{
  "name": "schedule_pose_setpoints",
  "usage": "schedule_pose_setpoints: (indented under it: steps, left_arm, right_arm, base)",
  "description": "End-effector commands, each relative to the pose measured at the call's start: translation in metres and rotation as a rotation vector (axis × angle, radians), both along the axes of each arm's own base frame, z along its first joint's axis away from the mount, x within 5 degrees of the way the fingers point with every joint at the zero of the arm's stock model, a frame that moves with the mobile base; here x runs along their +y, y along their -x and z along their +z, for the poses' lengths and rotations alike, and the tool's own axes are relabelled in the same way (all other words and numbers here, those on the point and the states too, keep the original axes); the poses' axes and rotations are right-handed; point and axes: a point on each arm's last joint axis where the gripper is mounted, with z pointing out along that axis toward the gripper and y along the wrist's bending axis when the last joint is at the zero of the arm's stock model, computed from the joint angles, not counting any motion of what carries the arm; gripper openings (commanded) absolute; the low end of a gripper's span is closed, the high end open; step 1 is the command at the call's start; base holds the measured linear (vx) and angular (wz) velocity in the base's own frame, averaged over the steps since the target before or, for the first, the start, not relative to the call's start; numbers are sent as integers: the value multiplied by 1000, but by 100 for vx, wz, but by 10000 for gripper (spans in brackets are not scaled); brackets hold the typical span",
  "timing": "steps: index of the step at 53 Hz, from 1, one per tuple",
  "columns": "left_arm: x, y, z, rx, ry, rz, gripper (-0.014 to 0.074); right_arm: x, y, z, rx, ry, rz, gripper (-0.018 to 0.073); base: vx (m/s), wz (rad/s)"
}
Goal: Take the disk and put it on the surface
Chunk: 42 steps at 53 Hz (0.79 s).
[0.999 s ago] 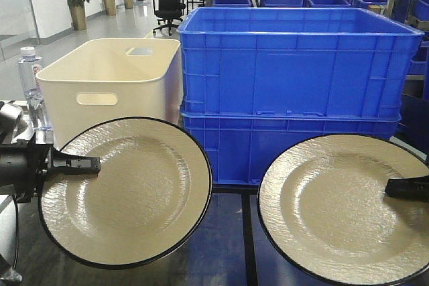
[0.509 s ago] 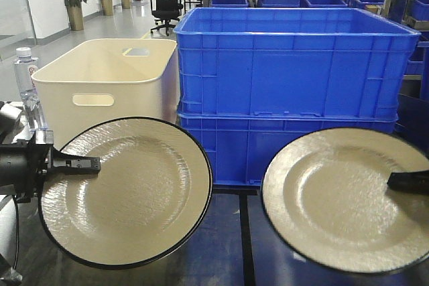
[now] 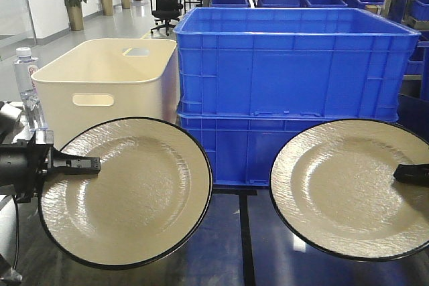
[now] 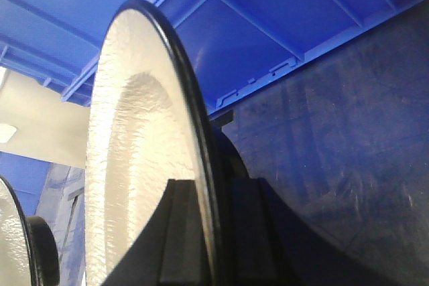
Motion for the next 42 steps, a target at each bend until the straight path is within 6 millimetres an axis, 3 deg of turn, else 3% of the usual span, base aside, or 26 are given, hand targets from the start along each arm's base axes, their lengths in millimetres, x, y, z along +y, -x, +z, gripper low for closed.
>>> schedule_pose_setpoints:
  steps: [1,21,28,42]
  left_arm:
    - [-5,8,36,-85,144,1,-6]
    - [-9,10,32,-76,97,-28,-3]
    - [-27,4,18,-34,-18,-23,-2]
    - [-72,-11,-10,17,-61,-48,-1]
  right_arm:
    - [3,4,28,-107,-90,-26,-9]
    - [9,5,28,-121,-73,33,-9]
    - [21,4,29,-133,-57,93,-9]
    - [35,4,33,-160,-93,144,-9]
  base:
    - [0,0]
    - [0,0]
    - [0,0]
    - [0,0]
